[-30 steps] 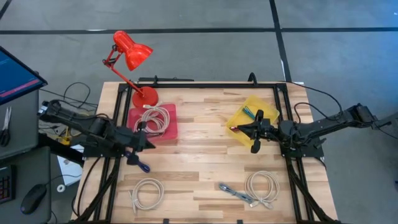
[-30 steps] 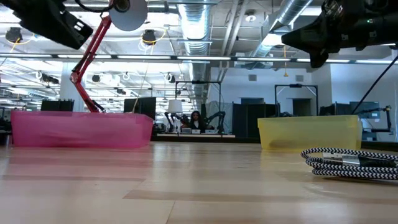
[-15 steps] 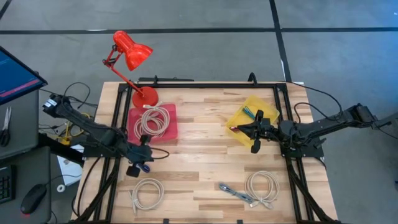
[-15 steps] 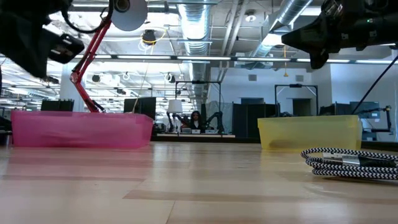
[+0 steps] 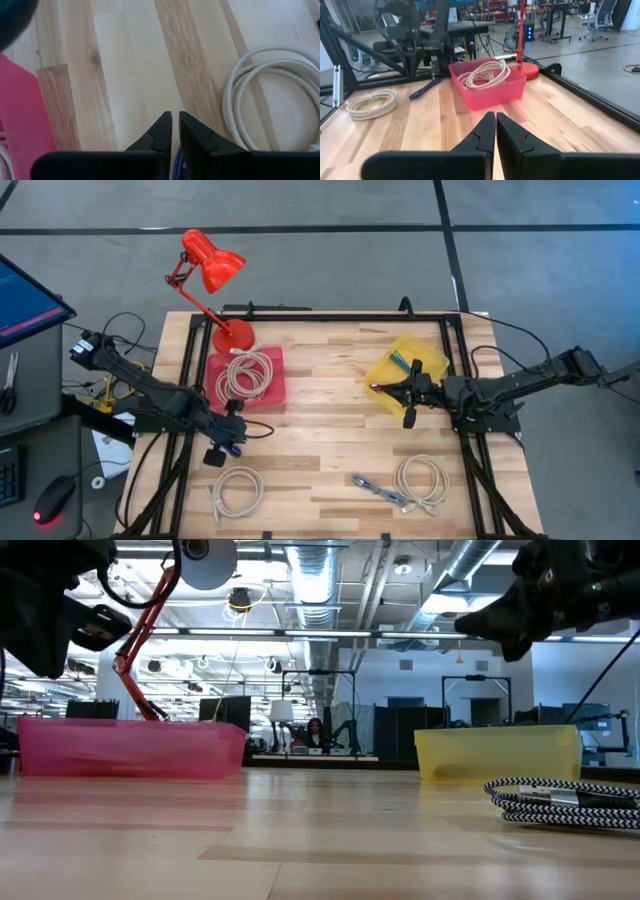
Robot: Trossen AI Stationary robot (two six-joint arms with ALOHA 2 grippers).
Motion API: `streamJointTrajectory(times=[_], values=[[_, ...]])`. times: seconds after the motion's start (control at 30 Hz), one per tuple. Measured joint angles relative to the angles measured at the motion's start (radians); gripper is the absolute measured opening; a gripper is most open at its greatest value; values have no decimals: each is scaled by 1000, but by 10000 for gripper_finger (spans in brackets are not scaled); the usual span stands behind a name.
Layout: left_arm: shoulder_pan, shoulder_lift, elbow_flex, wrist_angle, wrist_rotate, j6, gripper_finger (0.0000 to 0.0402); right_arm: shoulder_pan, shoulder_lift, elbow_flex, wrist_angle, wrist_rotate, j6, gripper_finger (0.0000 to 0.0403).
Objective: Pick & Place USB Port
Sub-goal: Put the purple USB cable into the yellow bin
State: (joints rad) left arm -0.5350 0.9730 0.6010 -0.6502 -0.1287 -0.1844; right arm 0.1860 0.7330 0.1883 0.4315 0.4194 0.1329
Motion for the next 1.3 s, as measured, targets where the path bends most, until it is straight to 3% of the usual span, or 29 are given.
streamJointTrajectory(times=[0.23,0.57,1.3], values=[[0,58,0,-1,7,0,57,0,0,0,-5,0,0,8],[-15,189,0,4,131,22,75,0,0,0,-22,0,0,8],[-47,370,3,7,122,19,75,0,0,0,-56,0,0,8]])
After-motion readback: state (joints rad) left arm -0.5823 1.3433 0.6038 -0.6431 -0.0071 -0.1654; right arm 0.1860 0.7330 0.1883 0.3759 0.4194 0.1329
